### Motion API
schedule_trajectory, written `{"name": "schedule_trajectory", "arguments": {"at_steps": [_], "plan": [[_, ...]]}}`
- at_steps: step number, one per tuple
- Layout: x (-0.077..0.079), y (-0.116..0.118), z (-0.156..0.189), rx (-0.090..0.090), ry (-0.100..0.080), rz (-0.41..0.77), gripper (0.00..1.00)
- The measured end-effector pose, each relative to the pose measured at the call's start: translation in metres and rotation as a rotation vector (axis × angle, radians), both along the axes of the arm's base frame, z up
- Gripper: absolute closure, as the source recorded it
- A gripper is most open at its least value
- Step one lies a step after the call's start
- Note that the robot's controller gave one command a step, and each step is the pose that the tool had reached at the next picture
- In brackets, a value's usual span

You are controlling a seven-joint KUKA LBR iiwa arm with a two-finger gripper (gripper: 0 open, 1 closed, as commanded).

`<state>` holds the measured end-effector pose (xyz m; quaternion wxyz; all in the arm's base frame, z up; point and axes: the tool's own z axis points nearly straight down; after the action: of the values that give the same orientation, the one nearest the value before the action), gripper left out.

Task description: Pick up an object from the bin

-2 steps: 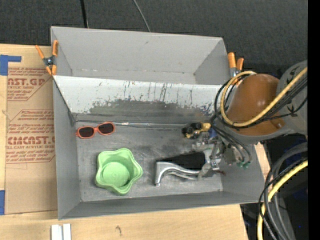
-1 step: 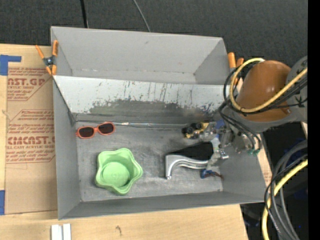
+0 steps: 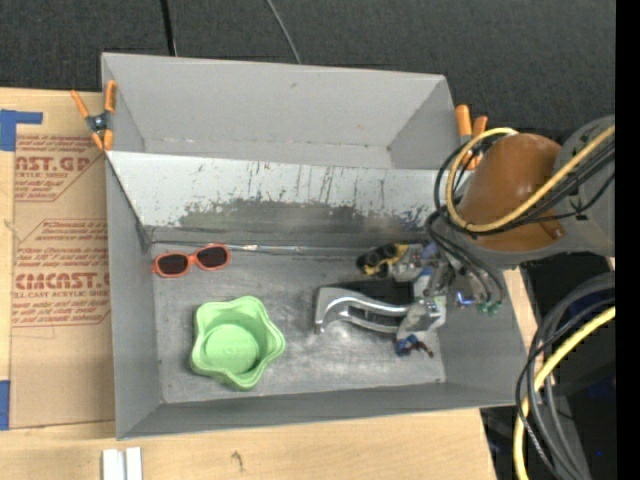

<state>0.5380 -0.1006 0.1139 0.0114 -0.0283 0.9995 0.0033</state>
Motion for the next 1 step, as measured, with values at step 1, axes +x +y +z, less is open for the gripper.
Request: {"name": "schedule_trajectory", "arguments": {"at_steps": [1], "plan": [[-0.0021,0.0074,-0.0161,0.011,0.001,-0.039,1.0]]}}
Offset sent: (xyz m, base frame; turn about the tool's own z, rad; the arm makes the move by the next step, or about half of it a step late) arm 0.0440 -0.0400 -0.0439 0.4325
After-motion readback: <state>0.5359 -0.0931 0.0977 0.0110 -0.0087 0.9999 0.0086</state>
